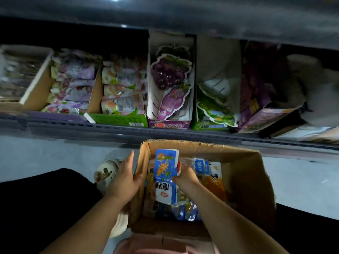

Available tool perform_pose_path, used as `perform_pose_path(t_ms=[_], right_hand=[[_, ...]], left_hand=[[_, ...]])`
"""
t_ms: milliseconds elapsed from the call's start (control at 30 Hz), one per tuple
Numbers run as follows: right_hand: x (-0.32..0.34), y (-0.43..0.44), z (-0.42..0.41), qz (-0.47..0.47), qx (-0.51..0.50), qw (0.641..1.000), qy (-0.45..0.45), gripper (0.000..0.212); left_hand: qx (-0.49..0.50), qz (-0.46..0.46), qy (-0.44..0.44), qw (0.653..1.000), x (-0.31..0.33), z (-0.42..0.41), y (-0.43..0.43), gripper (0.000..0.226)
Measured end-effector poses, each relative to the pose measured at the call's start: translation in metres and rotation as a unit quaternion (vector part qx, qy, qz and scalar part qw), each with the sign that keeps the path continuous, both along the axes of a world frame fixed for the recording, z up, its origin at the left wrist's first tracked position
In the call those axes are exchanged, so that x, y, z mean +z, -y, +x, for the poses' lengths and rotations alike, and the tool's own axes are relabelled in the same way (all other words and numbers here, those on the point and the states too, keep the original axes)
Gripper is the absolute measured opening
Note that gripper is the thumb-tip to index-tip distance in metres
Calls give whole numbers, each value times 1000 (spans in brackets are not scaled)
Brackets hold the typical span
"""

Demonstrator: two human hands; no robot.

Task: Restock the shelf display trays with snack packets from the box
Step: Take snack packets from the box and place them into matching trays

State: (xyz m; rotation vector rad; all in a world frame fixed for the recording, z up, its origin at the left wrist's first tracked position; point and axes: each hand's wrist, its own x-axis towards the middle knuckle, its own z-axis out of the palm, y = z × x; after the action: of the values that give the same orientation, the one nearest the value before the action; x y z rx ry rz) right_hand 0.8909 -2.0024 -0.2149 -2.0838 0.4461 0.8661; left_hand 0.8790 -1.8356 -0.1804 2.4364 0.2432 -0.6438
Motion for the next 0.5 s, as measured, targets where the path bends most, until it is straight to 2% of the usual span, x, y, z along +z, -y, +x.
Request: perform_pose_path(t_ms=[67, 233, 300, 433, 500], right_hand=[[34, 8, -2, 16, 1, 999, 42, 28], [123, 22, -12, 114, -27, 978, 173, 22], [153, 31, -18, 182, -64, 957, 218, 33], [194, 52, -25, 308, -192, 902, 231, 27], [207, 58, -23, 343, -207, 882, 247, 26]], left_hand=[[4, -13, 24, 1000, 23, 2, 6, 72], [19, -155, 59, 986, 85, 9, 28, 66], [-7, -209, 52, 977, 113, 12, 36, 63], [-70, -300, 10, 951, 160, 11, 45, 33], [-89, -342, -7, 935, 173, 14, 53, 21]])
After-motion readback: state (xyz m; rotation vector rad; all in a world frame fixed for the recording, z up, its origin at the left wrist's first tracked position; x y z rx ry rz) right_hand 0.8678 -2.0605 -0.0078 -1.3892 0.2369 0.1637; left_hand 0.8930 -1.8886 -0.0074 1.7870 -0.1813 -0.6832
